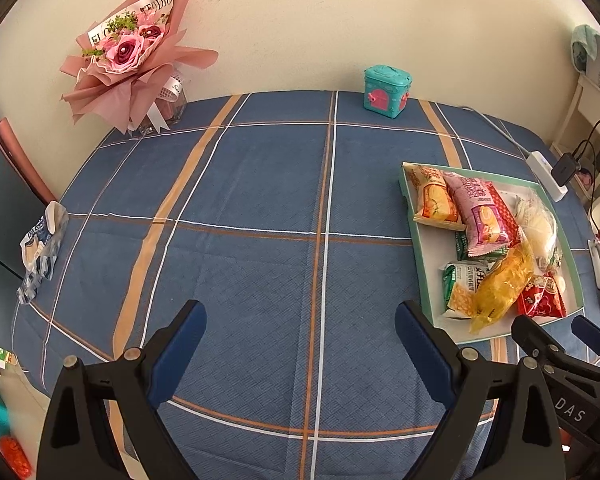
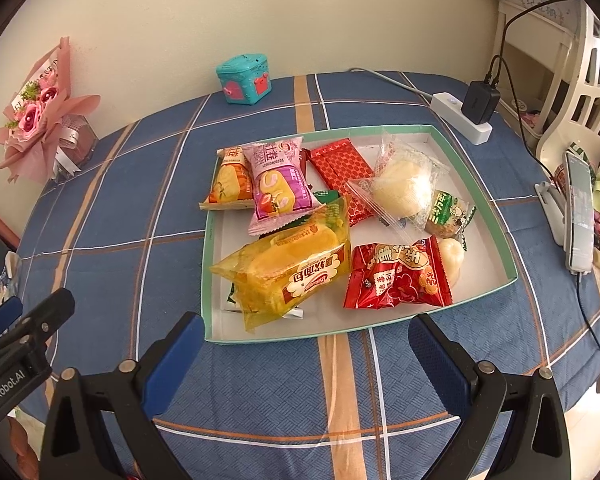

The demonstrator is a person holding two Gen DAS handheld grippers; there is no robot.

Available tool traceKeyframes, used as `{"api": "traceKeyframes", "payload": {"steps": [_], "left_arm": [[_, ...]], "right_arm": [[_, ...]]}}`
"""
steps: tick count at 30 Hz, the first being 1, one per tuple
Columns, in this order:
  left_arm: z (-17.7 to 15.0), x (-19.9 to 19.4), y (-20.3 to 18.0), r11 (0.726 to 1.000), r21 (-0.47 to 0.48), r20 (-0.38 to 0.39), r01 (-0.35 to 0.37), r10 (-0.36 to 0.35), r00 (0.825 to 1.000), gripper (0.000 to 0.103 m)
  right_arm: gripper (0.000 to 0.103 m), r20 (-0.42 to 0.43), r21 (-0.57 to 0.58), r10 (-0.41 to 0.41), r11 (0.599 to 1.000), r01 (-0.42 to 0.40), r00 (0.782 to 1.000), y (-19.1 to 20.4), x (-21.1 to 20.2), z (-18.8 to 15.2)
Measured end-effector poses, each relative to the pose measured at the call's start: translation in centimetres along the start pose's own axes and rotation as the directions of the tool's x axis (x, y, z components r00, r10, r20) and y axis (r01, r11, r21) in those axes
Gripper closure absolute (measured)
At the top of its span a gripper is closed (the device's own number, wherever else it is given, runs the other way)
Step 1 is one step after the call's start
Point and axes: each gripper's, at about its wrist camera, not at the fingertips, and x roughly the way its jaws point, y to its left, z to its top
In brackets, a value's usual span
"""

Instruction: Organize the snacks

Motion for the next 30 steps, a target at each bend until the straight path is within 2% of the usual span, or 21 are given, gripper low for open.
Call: {"api": "traceKeyframes", "payload": {"steps": [30], "left_arm": [[0.04,0.65,0.26,1.000,-0.006,-0.028,-0.016,0.016,0.999,0.007]], "right_arm": [[0.000,-0.003,-0.003,0.001,1.000,-0.001,1.000,0.22,0.19,-0.12]]}}
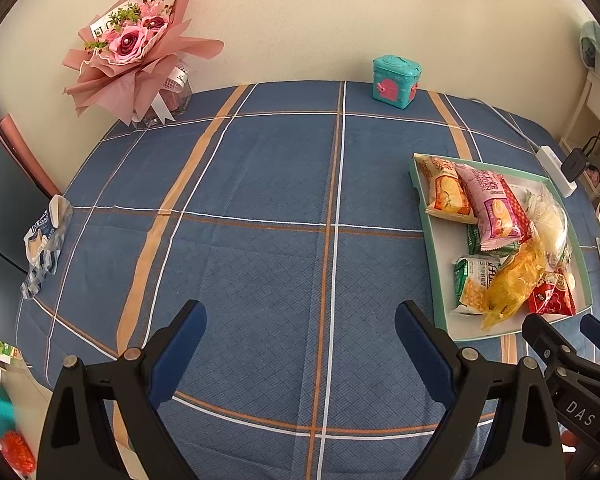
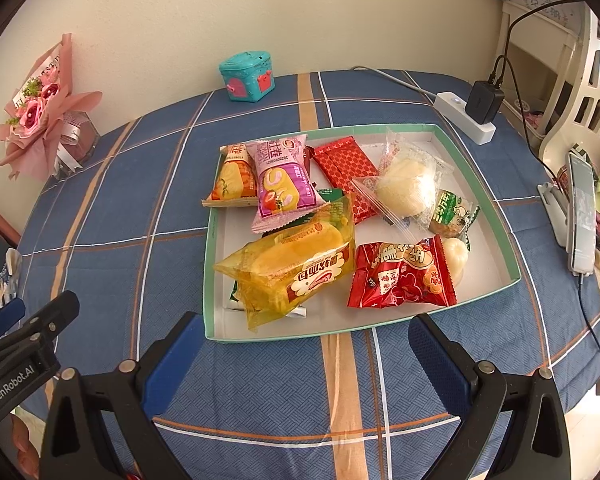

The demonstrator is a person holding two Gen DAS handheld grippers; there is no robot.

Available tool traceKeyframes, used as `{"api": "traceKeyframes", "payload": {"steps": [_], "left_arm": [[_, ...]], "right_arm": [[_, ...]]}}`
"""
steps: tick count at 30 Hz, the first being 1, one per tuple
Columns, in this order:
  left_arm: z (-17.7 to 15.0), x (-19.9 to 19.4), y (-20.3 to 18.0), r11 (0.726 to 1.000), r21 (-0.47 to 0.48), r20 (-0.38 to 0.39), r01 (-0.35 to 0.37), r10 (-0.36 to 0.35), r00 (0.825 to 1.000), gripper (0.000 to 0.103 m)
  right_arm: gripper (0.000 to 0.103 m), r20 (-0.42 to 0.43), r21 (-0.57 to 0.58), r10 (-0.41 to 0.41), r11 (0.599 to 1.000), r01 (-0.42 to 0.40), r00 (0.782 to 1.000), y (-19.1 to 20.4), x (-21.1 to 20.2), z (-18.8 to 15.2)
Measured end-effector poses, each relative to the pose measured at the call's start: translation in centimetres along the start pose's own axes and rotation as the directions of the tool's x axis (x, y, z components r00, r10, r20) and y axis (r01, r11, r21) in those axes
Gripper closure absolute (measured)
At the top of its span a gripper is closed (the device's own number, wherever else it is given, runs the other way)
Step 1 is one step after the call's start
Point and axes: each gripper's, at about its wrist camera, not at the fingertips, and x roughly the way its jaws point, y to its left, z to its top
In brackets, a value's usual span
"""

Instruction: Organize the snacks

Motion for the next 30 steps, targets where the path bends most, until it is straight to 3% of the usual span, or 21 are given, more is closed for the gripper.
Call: {"api": "traceKeyframes", "payload": {"steps": [20,30], "left_arm": [[0.19,-0.19,0.12,1.000,-0.006,0.019,0.010,-0.010,1.000,0.007],[-0.01,0.15,0.02,1.000,0.012,0.000,-0.026,0.026,1.000,0.007]], "right_arm": [[0.000,-0.003,-0.005,0.002,1.000,-0.002,1.000,0.18,0.04,-0.03],[0.000,-0.002,-0.006,0.004,1.000,-0.004,1.000,0.07,0.01,0.06]]}}
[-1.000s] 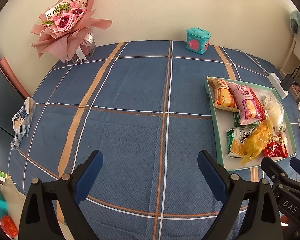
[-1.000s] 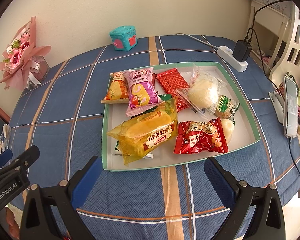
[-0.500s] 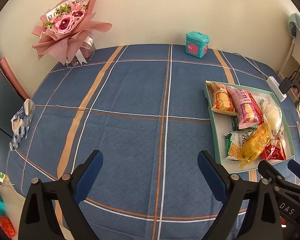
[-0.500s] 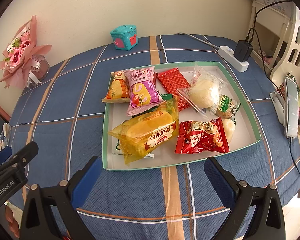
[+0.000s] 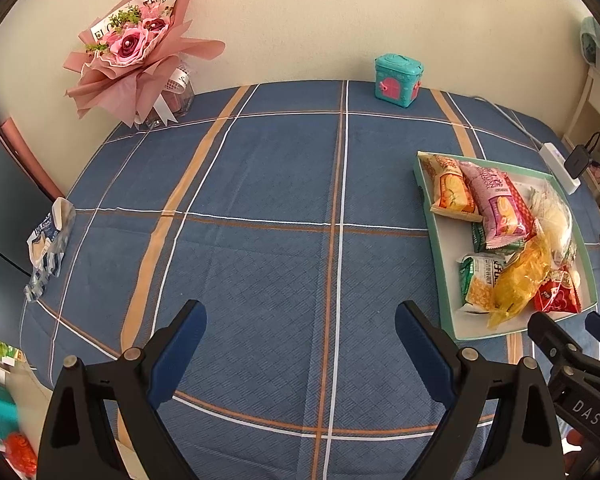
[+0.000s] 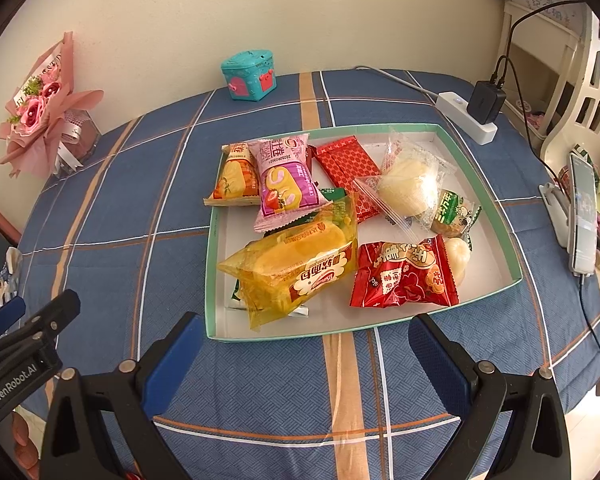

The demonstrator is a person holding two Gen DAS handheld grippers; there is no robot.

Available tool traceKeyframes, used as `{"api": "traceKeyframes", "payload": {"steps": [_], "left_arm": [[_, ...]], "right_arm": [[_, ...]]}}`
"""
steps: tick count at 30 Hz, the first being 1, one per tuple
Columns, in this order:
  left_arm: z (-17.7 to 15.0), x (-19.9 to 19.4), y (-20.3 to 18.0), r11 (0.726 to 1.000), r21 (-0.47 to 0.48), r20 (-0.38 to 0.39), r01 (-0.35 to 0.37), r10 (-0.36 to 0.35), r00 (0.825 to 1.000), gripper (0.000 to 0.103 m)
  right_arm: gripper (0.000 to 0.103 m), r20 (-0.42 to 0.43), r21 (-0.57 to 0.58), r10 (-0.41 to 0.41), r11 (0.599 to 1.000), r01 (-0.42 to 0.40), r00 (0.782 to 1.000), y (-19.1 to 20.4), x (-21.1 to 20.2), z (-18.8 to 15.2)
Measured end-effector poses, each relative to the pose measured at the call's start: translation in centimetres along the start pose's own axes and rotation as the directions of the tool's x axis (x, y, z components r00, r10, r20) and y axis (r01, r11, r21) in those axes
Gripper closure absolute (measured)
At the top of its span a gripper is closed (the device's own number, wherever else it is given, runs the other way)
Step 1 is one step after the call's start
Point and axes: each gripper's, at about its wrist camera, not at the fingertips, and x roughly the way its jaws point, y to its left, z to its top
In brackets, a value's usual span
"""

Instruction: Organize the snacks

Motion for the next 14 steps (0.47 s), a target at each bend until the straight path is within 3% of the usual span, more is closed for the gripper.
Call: {"api": "traceKeyframes", "payload": {"steps": [4,14], "left_arm": [[-0.09,0.00,-0.09,1.000,0.010,0.001,-0.030,0.030,1.000,0.007],[-0.16,-0.10,0.10,1.000,-0.008,0.004,-0.003,0.003,1.000,0.007]], "right_arm": [[0.000,-0.001,-0.002,0.001,1.000,-0.001,1.000,-0.11,0.01,0.04],[0.000,-0.002,-0.003,0.003,1.000,-0.003,1.000,-0.12,0.06,0.01]]}}
